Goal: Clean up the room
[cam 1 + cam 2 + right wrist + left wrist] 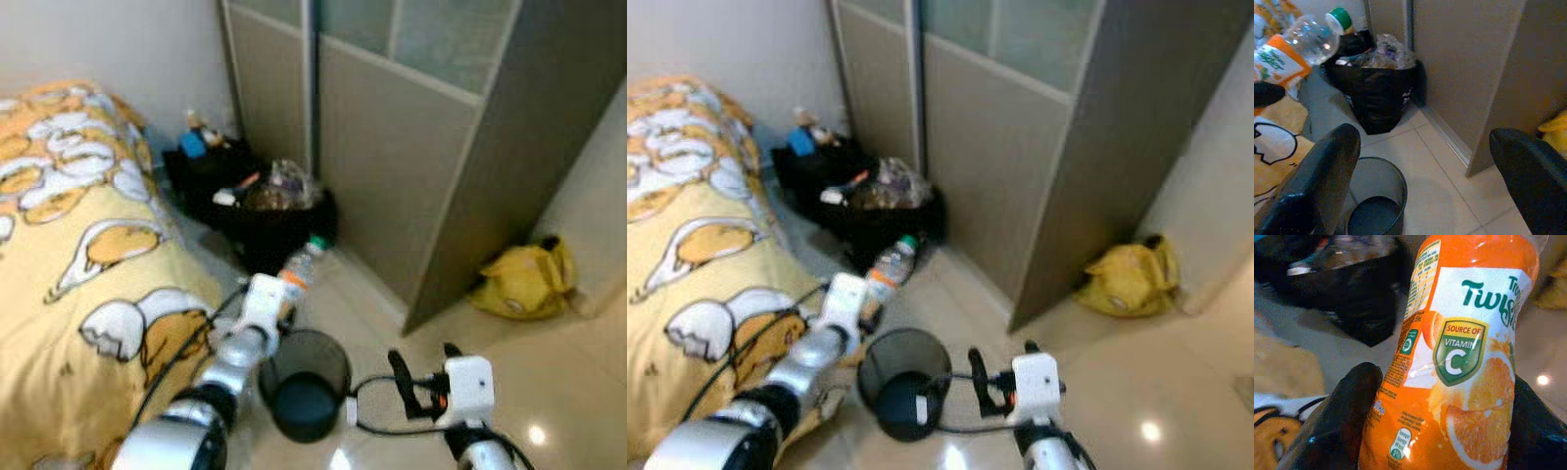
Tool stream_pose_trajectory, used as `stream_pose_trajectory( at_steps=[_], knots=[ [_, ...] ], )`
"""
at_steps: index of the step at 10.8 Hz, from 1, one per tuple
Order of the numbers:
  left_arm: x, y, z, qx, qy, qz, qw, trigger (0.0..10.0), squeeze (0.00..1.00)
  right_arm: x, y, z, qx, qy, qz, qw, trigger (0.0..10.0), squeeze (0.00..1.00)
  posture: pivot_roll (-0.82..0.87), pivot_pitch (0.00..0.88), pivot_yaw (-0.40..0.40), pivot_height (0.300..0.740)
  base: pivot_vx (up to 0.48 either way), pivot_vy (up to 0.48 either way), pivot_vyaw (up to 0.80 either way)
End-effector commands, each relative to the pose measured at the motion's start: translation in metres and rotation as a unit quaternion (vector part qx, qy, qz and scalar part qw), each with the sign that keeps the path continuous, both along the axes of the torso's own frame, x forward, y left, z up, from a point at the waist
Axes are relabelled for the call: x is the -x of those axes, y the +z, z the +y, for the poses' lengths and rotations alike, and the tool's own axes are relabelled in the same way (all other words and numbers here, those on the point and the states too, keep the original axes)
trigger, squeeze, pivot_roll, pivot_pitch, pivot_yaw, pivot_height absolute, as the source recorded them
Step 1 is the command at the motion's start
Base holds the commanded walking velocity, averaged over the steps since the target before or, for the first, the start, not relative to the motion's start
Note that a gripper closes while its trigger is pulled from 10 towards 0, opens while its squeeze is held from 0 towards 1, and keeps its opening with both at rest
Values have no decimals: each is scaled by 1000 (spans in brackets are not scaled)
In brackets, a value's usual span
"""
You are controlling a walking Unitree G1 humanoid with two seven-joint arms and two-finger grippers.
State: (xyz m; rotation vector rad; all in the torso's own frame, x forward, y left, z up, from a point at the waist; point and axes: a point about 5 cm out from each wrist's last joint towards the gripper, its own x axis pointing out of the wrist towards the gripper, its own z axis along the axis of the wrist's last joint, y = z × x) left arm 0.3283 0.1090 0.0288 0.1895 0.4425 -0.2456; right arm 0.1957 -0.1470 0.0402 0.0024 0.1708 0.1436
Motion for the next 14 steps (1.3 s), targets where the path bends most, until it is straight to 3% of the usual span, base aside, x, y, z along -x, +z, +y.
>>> stream_pose_trajectory(
  at_steps=[1,4,9,12,13,14],
  knots=[
    [-10,13,-8,-5,-22,-16,1000,10000,0,3,0,2,2,-2,4,1000,10000,0,-173,112,67,731,480,0,0],
    [-2,3,-11,-15,-42,2,999,10000,0,20,-2,5,0,-11,11,1000,10000,0,-197,157,85,731,480,0,0],
    [8,-10,-14,-70,-66,38,995,10000,0,26,3,3,4,-3,20,1000,10000,0,-232,206,71,731,0,0,0],
    [-3,4,-19,-85,-55,11,995,10000,0,35,5,9,13,35,29,999,10000,0,-270,236,64,731,0,0,0],
    [-5,6,-20,-83,-54,9,995,10000,251,36,5,10,15,42,31,999,10000,0,-275,239,63,731,0,0,0],
    [-6,7,-22,-82,-56,8,995,10000,1000,37,4,12,14,53,40,998,10000,0,-277,241,60,731,0,0,0]
  ],
)
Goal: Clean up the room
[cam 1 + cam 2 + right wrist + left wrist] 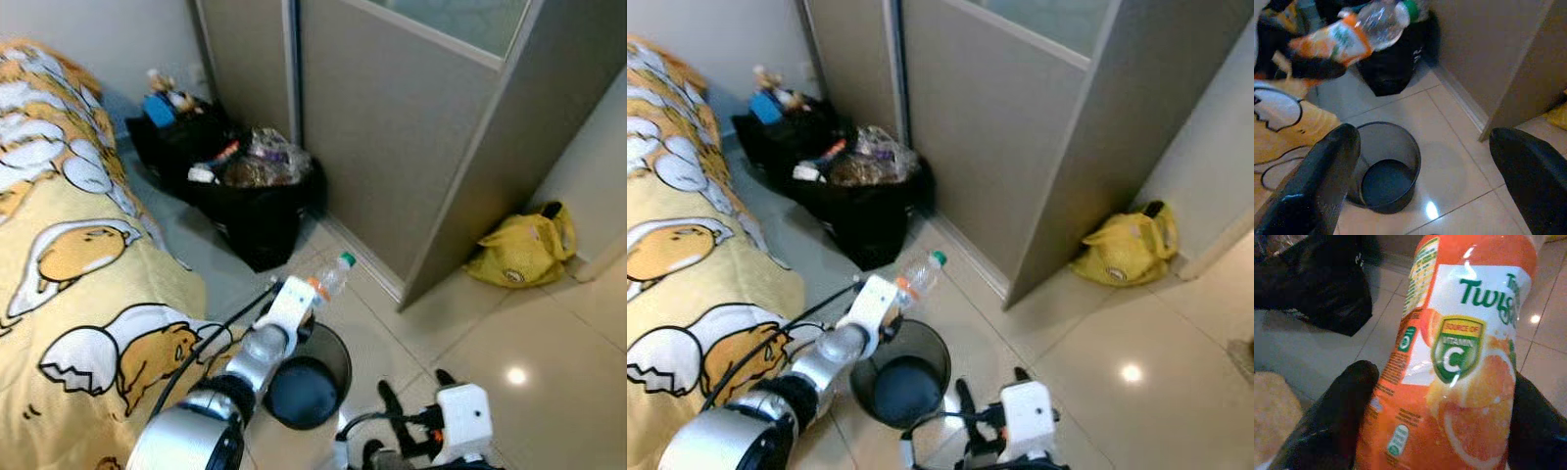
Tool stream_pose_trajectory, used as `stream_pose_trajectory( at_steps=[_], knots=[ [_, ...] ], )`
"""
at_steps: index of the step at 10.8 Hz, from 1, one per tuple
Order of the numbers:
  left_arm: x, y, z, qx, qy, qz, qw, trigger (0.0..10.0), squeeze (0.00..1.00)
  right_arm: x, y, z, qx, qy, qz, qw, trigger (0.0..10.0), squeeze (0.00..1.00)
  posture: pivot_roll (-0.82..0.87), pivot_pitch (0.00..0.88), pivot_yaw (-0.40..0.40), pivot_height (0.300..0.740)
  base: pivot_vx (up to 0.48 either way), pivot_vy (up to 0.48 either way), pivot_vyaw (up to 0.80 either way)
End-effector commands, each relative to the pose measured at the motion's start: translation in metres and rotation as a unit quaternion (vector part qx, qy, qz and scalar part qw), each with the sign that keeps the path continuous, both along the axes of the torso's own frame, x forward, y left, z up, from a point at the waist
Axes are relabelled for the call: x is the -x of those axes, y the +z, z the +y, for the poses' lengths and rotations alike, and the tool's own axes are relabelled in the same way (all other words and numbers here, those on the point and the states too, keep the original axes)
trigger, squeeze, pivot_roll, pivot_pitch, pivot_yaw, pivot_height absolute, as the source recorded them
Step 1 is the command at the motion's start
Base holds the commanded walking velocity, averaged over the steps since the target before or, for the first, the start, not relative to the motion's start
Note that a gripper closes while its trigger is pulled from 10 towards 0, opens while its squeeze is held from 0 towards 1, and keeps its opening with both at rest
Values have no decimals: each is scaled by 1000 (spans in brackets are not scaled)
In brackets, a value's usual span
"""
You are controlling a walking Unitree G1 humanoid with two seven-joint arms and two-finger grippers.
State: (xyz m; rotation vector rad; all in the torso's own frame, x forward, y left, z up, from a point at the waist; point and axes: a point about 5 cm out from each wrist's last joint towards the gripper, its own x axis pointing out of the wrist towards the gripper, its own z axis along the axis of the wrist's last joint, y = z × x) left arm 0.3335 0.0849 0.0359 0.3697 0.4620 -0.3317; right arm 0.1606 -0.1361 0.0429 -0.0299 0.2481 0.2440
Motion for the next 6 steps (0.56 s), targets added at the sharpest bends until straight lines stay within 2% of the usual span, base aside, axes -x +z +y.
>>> stream_pose_trajectory(
  at_steps=[1,4,6],
  knots=[
    [-1,1,2,-8,5,-1,1000,10000,1000,2,1,0,0,4,6,1000,10000,0,-276,239,54,731,0,0,0],
    [0,-1,1,-10,8,4,1000,10000,1000,-1,1,-3,0,10,11,1000,10000,0,-262,222,37,731,0,0,0],
    [8,-11,3,-13,0,21,1000,10000,1000,-6,1,-5,-2,13,15,1000,10000,0,-246,209,31,731,0,0,0]
  ],
)
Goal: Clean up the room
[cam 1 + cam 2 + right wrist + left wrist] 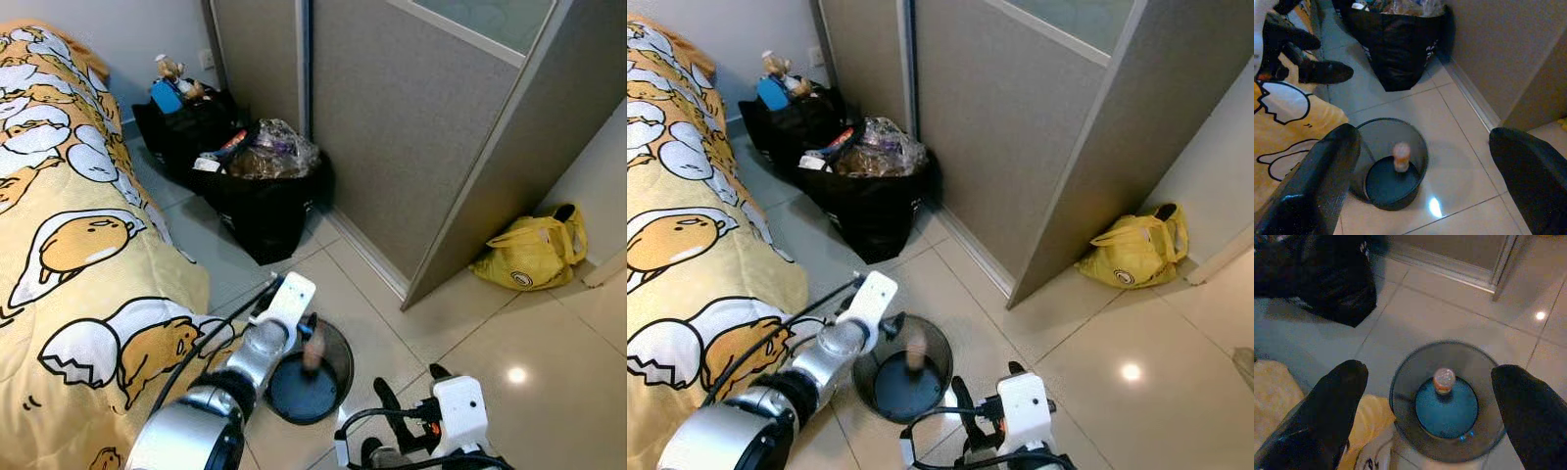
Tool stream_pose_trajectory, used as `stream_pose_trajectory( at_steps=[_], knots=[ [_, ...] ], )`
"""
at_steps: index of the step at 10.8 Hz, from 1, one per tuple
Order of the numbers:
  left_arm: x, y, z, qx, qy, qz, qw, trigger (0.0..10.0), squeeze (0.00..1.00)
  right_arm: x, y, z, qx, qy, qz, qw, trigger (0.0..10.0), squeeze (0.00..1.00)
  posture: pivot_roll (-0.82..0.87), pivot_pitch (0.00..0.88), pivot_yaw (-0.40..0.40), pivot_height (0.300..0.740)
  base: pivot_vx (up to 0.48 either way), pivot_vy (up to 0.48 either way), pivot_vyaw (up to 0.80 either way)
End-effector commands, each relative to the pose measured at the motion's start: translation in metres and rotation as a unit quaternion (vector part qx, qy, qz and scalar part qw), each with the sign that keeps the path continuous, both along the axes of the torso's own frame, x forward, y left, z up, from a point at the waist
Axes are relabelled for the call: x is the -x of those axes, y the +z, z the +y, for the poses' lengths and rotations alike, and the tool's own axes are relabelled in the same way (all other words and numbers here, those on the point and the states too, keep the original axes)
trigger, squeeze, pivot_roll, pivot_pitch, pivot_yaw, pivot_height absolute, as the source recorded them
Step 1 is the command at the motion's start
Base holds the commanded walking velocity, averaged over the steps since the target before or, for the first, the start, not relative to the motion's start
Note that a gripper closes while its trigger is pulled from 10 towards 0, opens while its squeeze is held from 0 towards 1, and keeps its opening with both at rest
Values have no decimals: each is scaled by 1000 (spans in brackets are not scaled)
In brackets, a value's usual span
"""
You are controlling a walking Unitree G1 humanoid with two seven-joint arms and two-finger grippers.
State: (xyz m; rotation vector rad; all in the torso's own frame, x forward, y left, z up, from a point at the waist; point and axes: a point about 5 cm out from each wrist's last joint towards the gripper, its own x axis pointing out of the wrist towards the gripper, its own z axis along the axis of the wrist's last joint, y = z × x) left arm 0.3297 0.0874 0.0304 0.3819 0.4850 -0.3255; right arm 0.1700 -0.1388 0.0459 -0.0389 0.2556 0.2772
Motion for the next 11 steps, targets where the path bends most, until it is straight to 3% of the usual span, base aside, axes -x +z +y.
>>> stream_pose_trajectory(
  at_steps=[1,3,4,7,8,9,11],
  knots=[
    [6,-8,2,0,0,16,1000,10000,1000,2,-2,-3,-6,-3,12,1000,10000,0,-240,207,32,731,0,0,0],
    [8,-9,7,19,-1,17,1000,10000,1000,-4,-2,-3,-7,-1,10,1000,10000,0,-226,189,33,731,0,0,0],
    [4,-3,21,49,8,-19,999,10000,0,-18,1,-10,-17,-27,-6,999,10000,0,-184,137,36,731,0,0,0],
    [-8,30,49,149,48,-145,977,10000,0,-49,5,-26,-17,-77,-45,996,10000,0,-37,3,18,731,0,0,0],
    [-5,48,58,160,41,-212,963,10000,0,-63,9,-27,-21,-85,-59,994,10000,0,1,0,11,731,0,0,0],
    [3,54,63,174,48,-241,953,10000,0,-77,12,-26,-23,-78,-68,994,10000,0,46,0,0,731,0,0,0],
    [25,33,59,186,68,-218,956,10000,0,-100,13,-23,-41,-71,-72,994,10000,0,98,0,-34,731,-171,171,747]
  ],
)
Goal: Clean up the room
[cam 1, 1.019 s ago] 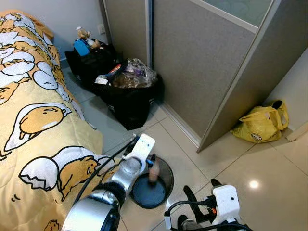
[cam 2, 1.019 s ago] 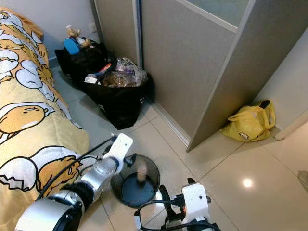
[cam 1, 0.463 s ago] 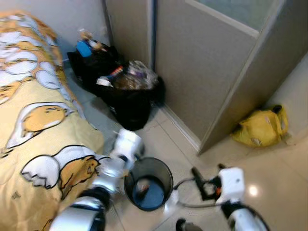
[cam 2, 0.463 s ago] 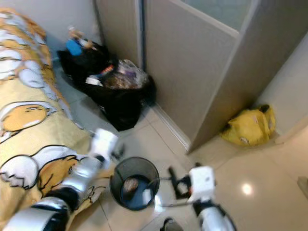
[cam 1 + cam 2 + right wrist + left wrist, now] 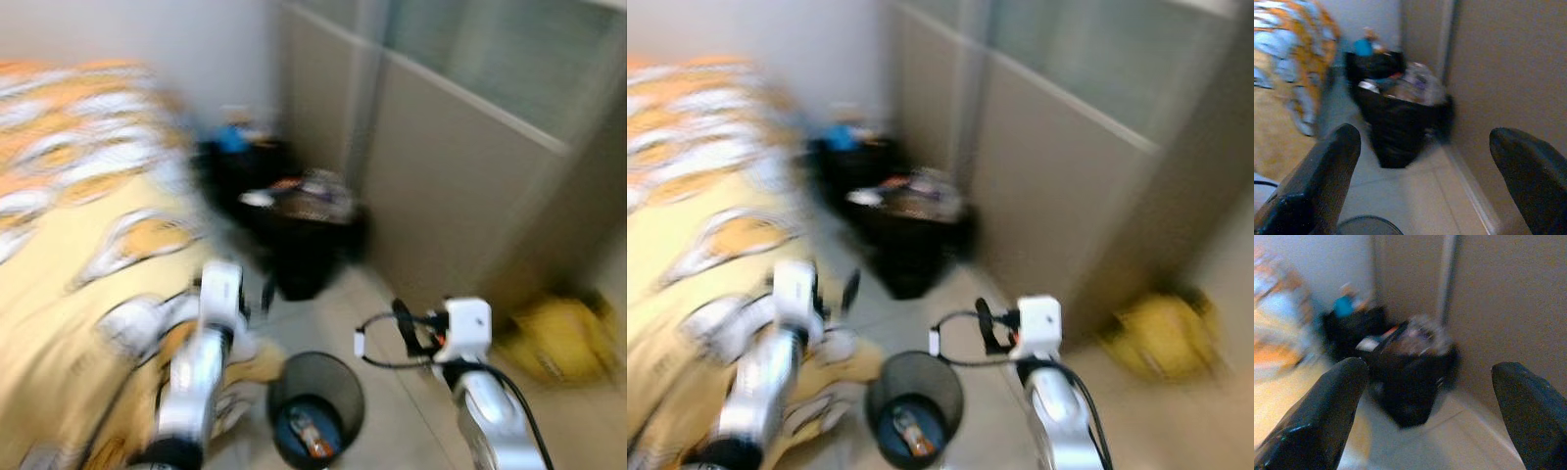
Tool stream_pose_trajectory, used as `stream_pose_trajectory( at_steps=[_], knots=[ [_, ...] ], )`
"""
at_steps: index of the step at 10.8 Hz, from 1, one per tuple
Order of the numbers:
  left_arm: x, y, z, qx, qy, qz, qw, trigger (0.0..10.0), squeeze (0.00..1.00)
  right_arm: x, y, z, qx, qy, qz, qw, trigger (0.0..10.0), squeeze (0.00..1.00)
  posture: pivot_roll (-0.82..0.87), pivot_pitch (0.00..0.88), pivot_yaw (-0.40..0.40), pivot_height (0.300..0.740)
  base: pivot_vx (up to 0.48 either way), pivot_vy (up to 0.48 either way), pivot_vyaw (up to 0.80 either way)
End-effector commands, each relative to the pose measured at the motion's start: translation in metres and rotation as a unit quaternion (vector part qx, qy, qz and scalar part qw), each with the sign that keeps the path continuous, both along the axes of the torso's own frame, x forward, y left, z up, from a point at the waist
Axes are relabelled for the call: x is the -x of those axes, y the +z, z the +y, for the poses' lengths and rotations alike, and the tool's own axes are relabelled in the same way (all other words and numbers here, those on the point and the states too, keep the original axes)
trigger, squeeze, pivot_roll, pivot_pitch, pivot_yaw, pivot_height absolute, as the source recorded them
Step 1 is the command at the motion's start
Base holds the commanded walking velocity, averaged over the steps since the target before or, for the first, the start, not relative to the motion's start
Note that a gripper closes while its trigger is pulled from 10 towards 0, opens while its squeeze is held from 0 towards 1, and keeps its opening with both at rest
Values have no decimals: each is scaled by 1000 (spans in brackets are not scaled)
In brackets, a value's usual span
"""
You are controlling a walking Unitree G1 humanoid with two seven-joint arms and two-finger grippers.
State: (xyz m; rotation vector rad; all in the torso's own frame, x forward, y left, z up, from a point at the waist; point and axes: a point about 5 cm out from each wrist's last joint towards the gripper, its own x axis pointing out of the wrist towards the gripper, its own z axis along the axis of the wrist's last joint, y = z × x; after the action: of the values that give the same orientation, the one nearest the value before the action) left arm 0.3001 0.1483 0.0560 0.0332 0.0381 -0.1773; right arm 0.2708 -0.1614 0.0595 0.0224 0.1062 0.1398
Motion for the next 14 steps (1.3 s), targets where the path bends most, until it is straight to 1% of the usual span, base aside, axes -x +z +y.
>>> stream_pose_trajectory(
  at_steps=[1,2,3,4,5,7,8,9,10,11,12,13,14],
  knots=[
    [-3,10,-5,3,3,-13,1000,10000,0,-4,-1,1,-10,5,-2,1000,10000,0,102,0,-35,731,-360,322,725],
    [-3,10,-11,-22,3,1,1000,10000,0,-8,-1,4,-15,9,-7,1000,10000,0,101,0,-28,731,-476,0,712],
    [-7,7,-11,-31,6,23,999,10000,0,-9,-3,5,-24,4,-7,1000,10000,0,96,0,-15,731,-480,0,712],
    [-11,9,-11,-33,16,27,999,10000,0,-9,-4,6,-31,-1,-10,999,10000,0,92,0,-9,731,-480,0,706],
    [-15,13,-10,-44,20,25,998,10000,0,-9,-6,4,-32,-5,-13,999,10000,0,81,0,0,731,-472,0,694],
    [-23,17,-10,-51,25,31,998,10000,0,-9,-7,2,-26,-17,-17,999,10000,0,65,0,8,731,0,0,678],
    [-26,19,-12,-48,7,30,998,10000,0,-8,-8,-3,-16,-32,-18,999,10000,0,56,0,11,731,0,0,0],
    [-28,20,-3,-95,23,17,995,10000,0,-2,-15,-29,-12,-100,-5,995,10000,0,52,0,15,731,0,0,0],
    [-27,16,14,-103,70,30,992,10000,0,11,-26,-72,3,-197,23,980,10000,0,47,0,20,731,0,0,0],
    [-27,14,24,-109,88,35,990,10000,0,20,-30,-95,25,-236,32,971,10000,0,39,0,25,731,0,0,0],
    [-23,9,34,-87,99,46,990,10000,0,23,-28,-115,44,-229,28,972,10000,0,27,0,30,731,0,0,0],
    [-22,9,29,-77,89,39,992,10000,0,17,-21,-102,40,-187,10,982,10000,0,27,0,25,731,0,0,0],
    [-22,19,18,-36,87,9,996,10000,0,10,-12,-71,29,-127,-23,991,10000,0,40,0,13,731,0,439,0]
  ],
)
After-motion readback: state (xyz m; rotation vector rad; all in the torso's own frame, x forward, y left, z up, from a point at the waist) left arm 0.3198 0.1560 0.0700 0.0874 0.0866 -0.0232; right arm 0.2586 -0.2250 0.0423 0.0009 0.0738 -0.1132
